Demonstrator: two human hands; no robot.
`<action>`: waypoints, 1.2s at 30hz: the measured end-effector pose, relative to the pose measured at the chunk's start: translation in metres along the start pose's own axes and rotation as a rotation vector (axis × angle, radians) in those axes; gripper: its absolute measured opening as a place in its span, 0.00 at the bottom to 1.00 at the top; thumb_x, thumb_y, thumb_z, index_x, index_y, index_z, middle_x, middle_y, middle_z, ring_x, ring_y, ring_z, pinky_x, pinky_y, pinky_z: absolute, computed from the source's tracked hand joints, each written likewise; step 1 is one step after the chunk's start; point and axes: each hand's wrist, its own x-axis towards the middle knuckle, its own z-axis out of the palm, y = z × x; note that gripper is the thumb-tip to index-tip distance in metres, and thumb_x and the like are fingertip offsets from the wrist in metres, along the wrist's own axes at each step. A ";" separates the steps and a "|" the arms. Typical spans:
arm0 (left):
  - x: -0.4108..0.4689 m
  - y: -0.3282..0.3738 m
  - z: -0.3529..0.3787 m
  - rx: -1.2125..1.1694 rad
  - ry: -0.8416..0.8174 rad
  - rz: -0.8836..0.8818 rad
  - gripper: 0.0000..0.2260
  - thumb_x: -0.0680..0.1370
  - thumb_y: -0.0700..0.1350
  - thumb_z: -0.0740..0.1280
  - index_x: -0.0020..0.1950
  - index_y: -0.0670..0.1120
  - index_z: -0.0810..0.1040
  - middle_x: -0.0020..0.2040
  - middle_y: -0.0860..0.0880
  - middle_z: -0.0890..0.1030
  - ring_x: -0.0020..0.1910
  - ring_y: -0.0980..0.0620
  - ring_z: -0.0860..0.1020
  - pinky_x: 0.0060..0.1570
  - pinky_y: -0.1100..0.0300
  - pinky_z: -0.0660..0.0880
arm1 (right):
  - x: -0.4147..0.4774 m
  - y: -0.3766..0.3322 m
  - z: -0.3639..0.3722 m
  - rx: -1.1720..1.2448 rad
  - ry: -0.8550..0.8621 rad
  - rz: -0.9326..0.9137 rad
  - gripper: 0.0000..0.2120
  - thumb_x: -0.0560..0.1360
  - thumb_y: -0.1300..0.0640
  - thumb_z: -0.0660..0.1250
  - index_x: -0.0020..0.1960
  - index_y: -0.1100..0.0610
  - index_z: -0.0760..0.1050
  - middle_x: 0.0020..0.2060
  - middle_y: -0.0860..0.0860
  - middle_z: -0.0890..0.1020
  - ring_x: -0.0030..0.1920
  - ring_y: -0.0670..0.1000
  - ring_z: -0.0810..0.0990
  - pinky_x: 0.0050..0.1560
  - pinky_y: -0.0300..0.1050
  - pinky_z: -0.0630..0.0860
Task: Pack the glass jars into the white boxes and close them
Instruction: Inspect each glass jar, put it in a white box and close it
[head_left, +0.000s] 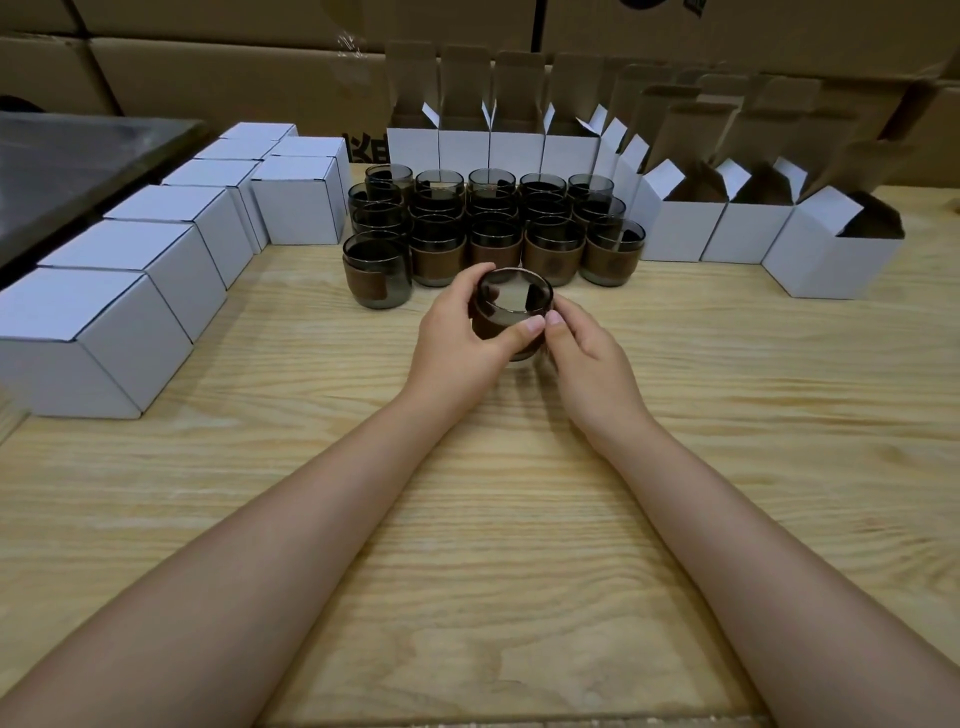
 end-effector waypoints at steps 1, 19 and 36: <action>0.001 -0.001 0.000 0.004 -0.003 -0.015 0.30 0.71 0.46 0.76 0.70 0.47 0.70 0.60 0.50 0.77 0.60 0.53 0.76 0.63 0.53 0.73 | 0.000 -0.001 0.000 -0.021 0.000 0.010 0.14 0.82 0.54 0.55 0.60 0.39 0.75 0.47 0.29 0.80 0.52 0.30 0.75 0.52 0.29 0.70; 0.005 -0.006 0.001 0.091 -0.031 -0.104 0.33 0.73 0.50 0.73 0.74 0.49 0.63 0.69 0.50 0.71 0.66 0.53 0.70 0.64 0.61 0.66 | 0.012 0.000 -0.026 -0.242 0.360 0.037 0.20 0.78 0.57 0.62 0.70 0.53 0.67 0.68 0.50 0.70 0.66 0.47 0.67 0.64 0.39 0.62; 0.007 -0.010 0.001 0.042 0.012 -0.136 0.35 0.73 0.50 0.74 0.75 0.52 0.59 0.68 0.52 0.71 0.66 0.54 0.70 0.67 0.57 0.66 | 0.126 0.042 -0.223 -0.580 0.799 0.471 0.49 0.68 0.45 0.75 0.77 0.43 0.46 0.76 0.59 0.54 0.74 0.61 0.56 0.69 0.62 0.59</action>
